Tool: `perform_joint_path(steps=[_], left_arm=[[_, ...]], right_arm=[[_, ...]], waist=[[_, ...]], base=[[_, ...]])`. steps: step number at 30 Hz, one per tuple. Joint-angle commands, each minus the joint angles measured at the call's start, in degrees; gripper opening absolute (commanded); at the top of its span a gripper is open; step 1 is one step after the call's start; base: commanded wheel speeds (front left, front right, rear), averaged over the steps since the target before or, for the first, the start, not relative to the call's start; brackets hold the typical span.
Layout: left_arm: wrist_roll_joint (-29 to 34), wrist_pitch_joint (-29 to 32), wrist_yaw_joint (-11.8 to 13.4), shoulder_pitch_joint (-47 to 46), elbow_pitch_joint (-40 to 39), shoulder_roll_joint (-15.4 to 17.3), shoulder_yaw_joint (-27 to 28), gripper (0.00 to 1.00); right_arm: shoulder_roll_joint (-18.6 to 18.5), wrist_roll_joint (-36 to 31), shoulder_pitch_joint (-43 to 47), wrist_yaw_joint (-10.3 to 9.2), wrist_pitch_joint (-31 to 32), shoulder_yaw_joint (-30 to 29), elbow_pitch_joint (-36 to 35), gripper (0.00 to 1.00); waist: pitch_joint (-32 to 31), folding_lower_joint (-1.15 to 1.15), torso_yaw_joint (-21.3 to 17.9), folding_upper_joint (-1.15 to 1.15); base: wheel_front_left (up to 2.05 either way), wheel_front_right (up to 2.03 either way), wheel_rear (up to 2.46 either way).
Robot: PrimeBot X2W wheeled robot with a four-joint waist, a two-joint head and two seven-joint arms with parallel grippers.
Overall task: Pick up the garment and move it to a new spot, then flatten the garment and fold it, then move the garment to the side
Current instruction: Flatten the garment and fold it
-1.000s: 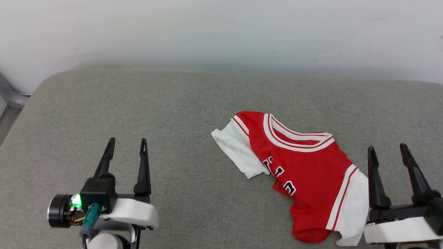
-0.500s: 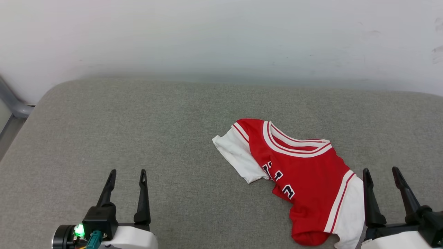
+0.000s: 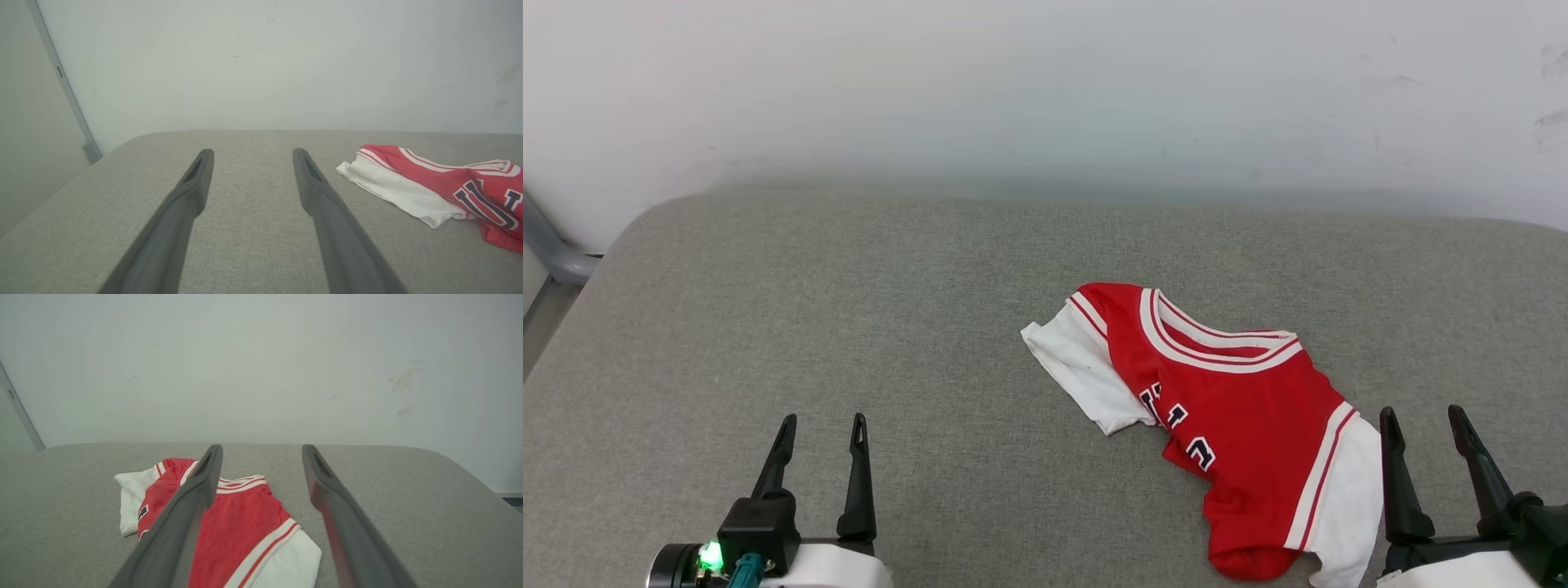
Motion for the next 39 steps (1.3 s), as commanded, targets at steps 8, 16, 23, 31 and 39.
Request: perform_joint_path(steps=[8,16,23,31,39], left_arm=[[1.99,-0.15,-2.17,0.14,0.56,-1.67,2.40,1.00],[3.44,-0.15,-6.75,-5.39,1.48,0.38,2.72,1.00],[4.53,-0.15,-11.00,-16.33,3.24,4.68,1.06,1.00],[1.23,1.99,-12.85,-30.84,9.52,9.10,-5.92,1.00],[-14.36,16.80,-12.87,-42.76,13.07,15.36,-21.78,1.00]], right_arm=[[0.14,0.08,0.32,-0.04,-0.14,-0.03,0.03,1.00],[0.14,-0.11,-0.68,-0.04,-0.14,0.06,-0.54,1.00],[0.14,-0.77,-2.46,-0.04,-0.14,0.44,-1.77,1.00],[0.14,-1.38,-4.86,-0.04,-0.14,0.33,-3.28,1.00],[0.14,-1.73,-6.85,-0.05,-0.14,0.51,-3.70,1.00]], waist=[[-0.11,0.00,0.01,0.00],[0.55,0.00,0.04,0.00],[3.36,0.00,-0.84,0.00],[7.45,0.00,-2.24,0.00],[10.47,0.00,-4.05,0.00]], base=[[0.00,0.00,0.00],[0.00,0.00,0.00],[0.00,0.00,0.00],[0.00,0.00,0.00],[0.00,0.00,0.00]])
